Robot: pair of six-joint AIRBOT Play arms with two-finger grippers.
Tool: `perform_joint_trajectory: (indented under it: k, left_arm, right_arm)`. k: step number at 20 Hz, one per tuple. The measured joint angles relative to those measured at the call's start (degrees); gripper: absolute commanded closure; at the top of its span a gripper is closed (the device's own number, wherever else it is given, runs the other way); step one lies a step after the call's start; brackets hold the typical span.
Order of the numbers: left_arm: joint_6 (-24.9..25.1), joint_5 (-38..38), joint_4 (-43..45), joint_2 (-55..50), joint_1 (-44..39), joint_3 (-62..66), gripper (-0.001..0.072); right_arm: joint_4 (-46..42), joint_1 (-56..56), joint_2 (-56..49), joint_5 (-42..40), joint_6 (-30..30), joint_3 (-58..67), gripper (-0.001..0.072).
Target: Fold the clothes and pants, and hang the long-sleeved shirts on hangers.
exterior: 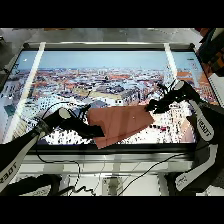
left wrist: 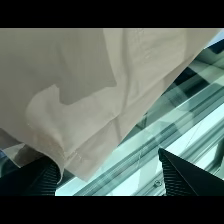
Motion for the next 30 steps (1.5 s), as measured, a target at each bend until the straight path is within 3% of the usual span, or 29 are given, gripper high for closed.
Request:
perform_joint_trajectory:
  k: [4, 5, 6, 7, 9, 13, 16, 21, 25, 30]
  left_arm:
    - [0.8, 3.9, 0.2, 0.0, 0.0, 0.0, 0.0016]
    - [1.0, 5.2, 0.3, 0.0, 0.0, 0.0, 0.0016]
    - [1.4, 6.6, 0.3, -0.1, 0.0, 0.0, 0.0016]
    - [1.8, 8.1, 0.4, -0.2, 0.0, 0.0, 0.0015]
    - [2.6, 10.3, 1.0, -0.2, 0.1, 0.3, 0.0016]
    - [5.0, 10.3, 5.9, 0.4, 2.1, 4.3, 0.0015]
    - [5.7, 5.7, 13.1, 2.5, 4.9, 9.9, 0.0015]
    - [6.1, 0.7, 21.4, 10.2, 9.3, 17.4, 0.0015]
    - [6.3, 0.5, 22.2, 16.8, 10.6, 19.2, 0.0015]
    - [6.3, 0.5, 18.3, 20.8, 11.0, 19.7, 0.0015]
  right_arm:
    - [10.4, -0.4, -3.0, 5.6, -6.5, -0.2, 0.0165]
    - [12.0, 0.3, -3.3, 6.5, -7.9, -0.4, 0.03]
    - [12.8, 1.2, -3.6, 6.6, -9.3, -0.6, 0.052]
    - [13.3, 2.3, -3.8, 6.4, -10.7, -0.6, 0.0588]
    - [16.0, 4.5, -3.5, 6.6, -12.8, 0.2, 0.0681]
    - [16.6, 6.8, -0.3, 3.7, -13.9, 5.3, 0.0691]
    - [12.2, 5.6, 4.6, 0.3, -7.6, 10.8, 0.0692]
    - [-1.4, -1.9, 16.0, 1.9, 8.8, 18.9, 0.0692]
    - [-13.4, -12.1, 26.7, 9.0, 23.8, 21.7, 0.0692]
    - [-26.9, -26.5, 38.4, 18.7, 37.7, 22.6, 0.0667]
